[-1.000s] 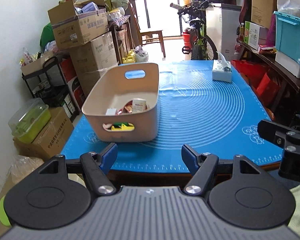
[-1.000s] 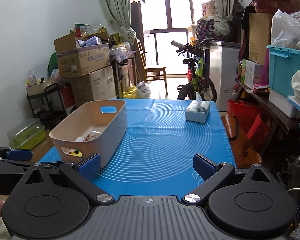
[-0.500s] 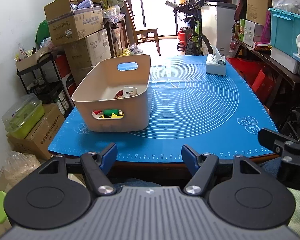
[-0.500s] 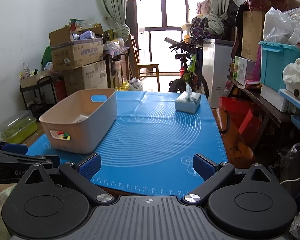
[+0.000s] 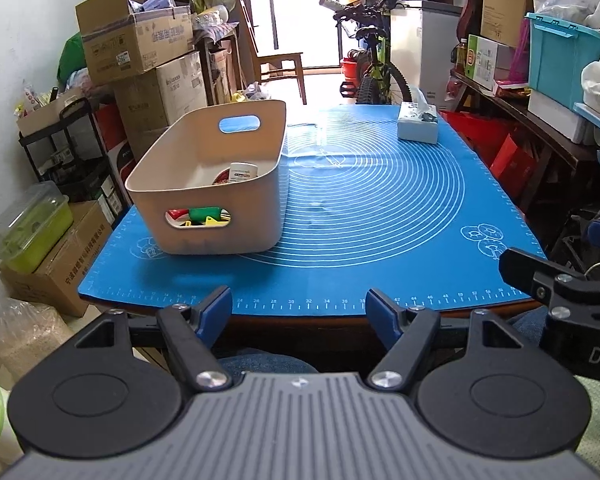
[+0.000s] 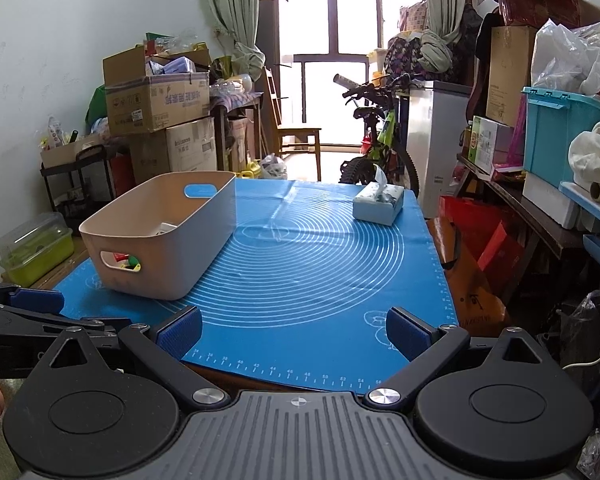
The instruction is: Organize rigid objects
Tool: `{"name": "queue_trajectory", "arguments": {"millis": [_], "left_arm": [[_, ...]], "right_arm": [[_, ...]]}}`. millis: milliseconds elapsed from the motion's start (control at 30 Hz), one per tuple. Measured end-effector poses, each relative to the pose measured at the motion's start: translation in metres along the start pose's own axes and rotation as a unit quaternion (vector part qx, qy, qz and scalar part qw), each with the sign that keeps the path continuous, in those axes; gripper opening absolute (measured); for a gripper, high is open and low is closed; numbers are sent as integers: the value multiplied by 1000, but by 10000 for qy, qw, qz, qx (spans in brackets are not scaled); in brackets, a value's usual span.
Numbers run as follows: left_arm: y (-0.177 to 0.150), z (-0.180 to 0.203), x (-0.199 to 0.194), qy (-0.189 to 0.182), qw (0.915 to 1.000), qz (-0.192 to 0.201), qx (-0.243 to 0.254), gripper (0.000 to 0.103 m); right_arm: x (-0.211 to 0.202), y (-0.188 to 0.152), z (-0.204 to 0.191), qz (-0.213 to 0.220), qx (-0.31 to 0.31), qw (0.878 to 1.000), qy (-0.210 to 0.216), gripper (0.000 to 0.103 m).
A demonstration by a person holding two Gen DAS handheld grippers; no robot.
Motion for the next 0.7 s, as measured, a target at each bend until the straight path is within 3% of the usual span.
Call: {"name": "queue_trajectory", "arguments": {"millis": [700], "left_arm": [[-1,-1,2,41,10000,-49,-31,74]], "right_arm": [[1,-2,0,-56,-36,10000,-5,98]]}}
Point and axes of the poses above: each gripper's, at about its wrist camera, not at the fingertips, and x roughly the way its jaws point, z to its right, y to its top, the point moved 4 cm from there along x, roughly the way its jaws point, and after that the axes turned 13 degrees about z, right-handed, at the moved point
